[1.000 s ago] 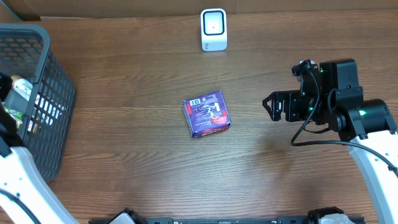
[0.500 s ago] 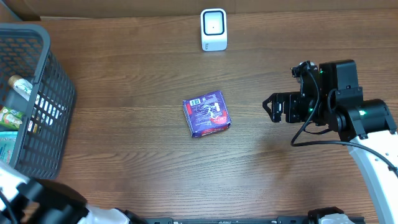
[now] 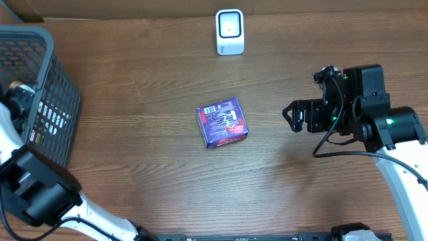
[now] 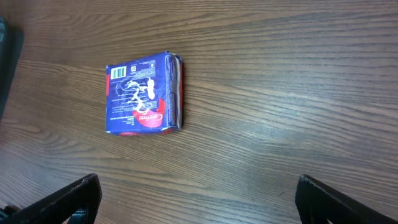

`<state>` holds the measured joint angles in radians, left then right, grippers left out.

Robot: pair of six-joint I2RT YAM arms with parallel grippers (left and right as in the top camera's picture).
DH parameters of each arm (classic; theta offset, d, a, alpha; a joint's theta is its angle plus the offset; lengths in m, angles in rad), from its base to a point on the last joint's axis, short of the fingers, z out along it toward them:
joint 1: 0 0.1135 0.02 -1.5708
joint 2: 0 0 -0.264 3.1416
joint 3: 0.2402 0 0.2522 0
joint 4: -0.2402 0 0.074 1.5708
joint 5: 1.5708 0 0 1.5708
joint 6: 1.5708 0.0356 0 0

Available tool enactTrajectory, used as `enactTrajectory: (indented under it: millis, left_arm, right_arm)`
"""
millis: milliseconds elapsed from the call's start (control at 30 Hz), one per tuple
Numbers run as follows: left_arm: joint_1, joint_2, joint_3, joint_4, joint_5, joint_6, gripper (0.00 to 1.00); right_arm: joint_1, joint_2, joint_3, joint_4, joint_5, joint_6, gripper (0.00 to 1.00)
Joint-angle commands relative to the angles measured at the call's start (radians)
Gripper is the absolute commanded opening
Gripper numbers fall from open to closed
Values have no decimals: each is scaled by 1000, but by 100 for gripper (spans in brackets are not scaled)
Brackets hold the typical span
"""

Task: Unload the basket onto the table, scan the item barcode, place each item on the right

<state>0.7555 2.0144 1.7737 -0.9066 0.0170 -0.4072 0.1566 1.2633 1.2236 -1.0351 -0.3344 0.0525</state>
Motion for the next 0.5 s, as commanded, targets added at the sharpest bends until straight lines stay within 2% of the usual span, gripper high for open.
enactTrajectory:
  millis: [0,233,300,467]
  left_arm:
    - [-38,40,18,28,-79,25,79]
    - [-54,87,18,74,-109,-6,86]
    - [-54,116,18,96,-93,-14,88]
    - [-64,164,18,154,-18,26,88]
  right_arm:
    - [-6,-3,21,-4,-8,1,100]
    - [-6,-3,21,-12,-8,1,100]
    - [-6,-3,21,-16,-8,1,100]
    - [-6,-3,21,-20,-13,2,100]
